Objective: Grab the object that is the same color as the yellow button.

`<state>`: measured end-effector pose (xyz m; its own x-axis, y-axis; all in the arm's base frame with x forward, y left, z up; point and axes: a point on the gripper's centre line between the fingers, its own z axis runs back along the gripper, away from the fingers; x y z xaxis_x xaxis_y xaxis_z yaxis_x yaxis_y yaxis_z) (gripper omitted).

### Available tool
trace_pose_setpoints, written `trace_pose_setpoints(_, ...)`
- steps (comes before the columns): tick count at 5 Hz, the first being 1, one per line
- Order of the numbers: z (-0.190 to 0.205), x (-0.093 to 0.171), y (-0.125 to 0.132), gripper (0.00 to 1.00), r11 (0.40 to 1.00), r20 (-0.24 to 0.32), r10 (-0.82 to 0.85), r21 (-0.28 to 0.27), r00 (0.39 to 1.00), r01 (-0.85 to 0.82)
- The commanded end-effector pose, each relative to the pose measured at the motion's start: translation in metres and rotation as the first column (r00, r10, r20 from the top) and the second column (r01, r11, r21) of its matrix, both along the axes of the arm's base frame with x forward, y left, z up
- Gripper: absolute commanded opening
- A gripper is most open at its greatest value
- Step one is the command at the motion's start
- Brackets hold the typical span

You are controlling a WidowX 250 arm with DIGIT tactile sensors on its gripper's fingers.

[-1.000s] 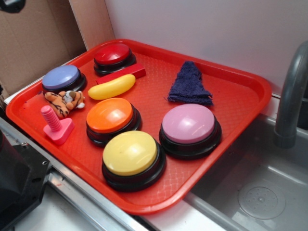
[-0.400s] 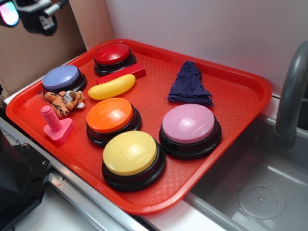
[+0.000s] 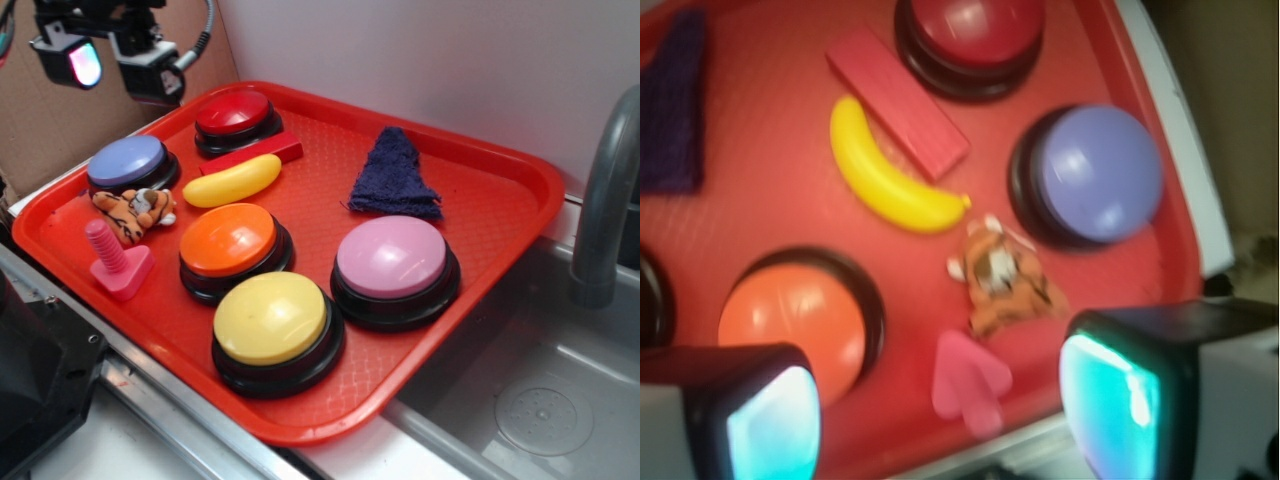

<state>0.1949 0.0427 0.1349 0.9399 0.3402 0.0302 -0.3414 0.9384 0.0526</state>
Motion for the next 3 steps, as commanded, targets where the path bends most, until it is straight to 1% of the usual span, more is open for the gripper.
trace_pose_setpoints(1, -0.030, 0.029, 0.013, 1.00, 1.000, 0.064, 0.020, 0.022, 0.998, -0.021)
trace_pose_setpoints(2, -0.047, 0.039, 0.014, 1.00, 1.000, 0.087, 0.017, 0.019, 0.996, -0.019)
trace_pose_setpoints(3, -0.068, 0.048, 0.015, 1.00, 1.000, 0.094, 0.013, 0.009, 0.995, -0.014)
